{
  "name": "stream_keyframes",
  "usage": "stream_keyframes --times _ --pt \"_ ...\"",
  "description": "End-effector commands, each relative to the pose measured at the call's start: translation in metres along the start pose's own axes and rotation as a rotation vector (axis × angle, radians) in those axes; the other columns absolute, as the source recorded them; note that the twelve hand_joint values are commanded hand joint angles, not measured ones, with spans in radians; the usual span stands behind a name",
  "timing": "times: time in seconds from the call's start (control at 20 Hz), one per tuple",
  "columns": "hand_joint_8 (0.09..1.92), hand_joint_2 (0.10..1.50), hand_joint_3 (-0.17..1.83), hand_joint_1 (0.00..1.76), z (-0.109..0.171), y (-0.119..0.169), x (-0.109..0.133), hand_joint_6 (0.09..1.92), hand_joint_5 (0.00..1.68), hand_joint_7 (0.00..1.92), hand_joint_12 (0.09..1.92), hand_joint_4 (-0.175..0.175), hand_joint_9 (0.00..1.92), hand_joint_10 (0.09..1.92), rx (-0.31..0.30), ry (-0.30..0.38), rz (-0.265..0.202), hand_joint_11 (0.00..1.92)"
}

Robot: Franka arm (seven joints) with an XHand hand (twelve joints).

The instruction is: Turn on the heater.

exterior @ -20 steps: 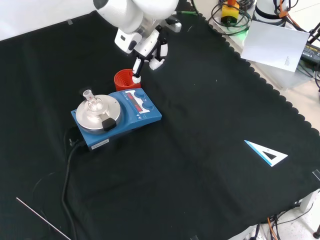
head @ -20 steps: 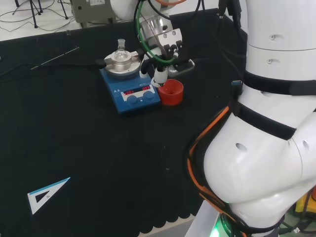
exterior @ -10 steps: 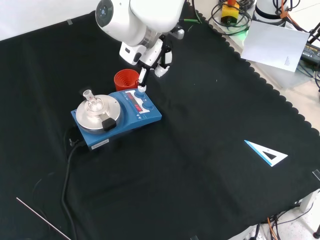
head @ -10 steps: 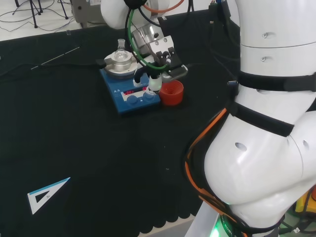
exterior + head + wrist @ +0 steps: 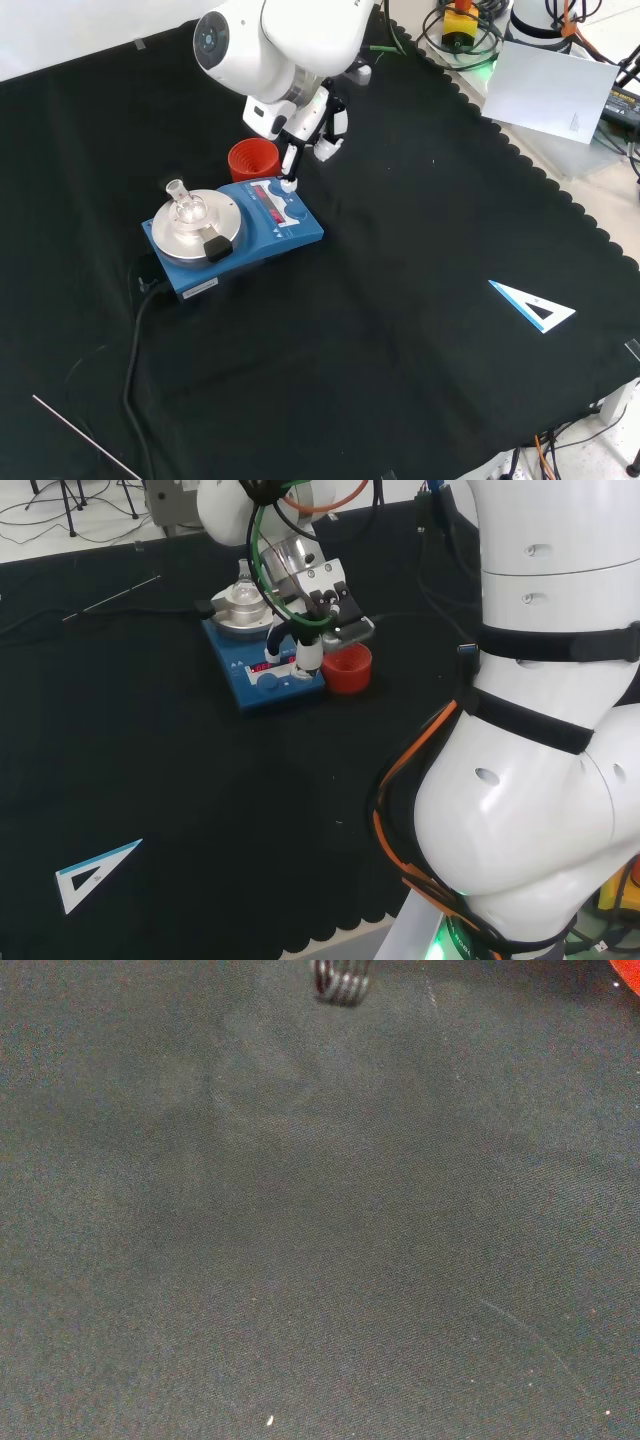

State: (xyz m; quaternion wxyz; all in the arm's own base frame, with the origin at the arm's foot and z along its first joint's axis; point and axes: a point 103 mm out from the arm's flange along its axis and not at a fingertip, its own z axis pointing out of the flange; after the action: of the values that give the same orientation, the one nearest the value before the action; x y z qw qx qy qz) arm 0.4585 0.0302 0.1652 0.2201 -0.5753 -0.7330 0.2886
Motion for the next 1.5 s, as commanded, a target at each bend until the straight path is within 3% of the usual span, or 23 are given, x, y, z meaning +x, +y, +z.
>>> stream_keyframes --times 0.05,1.5 --pt "1.76 0.86 0.82 1.35 0.005 0.006 0.003 0.34 0.27 1.82 1.71 -0.021 1.92 1.7 0.017 -0.001 -0.008 1.92" --pt "1.76 0.84 0.85 1.36 0.012 0.026 0.018 0.33 0.29 1.82 1.7 -0.023 1.92 1.69 0.051 -0.01 -0.001 1.92"
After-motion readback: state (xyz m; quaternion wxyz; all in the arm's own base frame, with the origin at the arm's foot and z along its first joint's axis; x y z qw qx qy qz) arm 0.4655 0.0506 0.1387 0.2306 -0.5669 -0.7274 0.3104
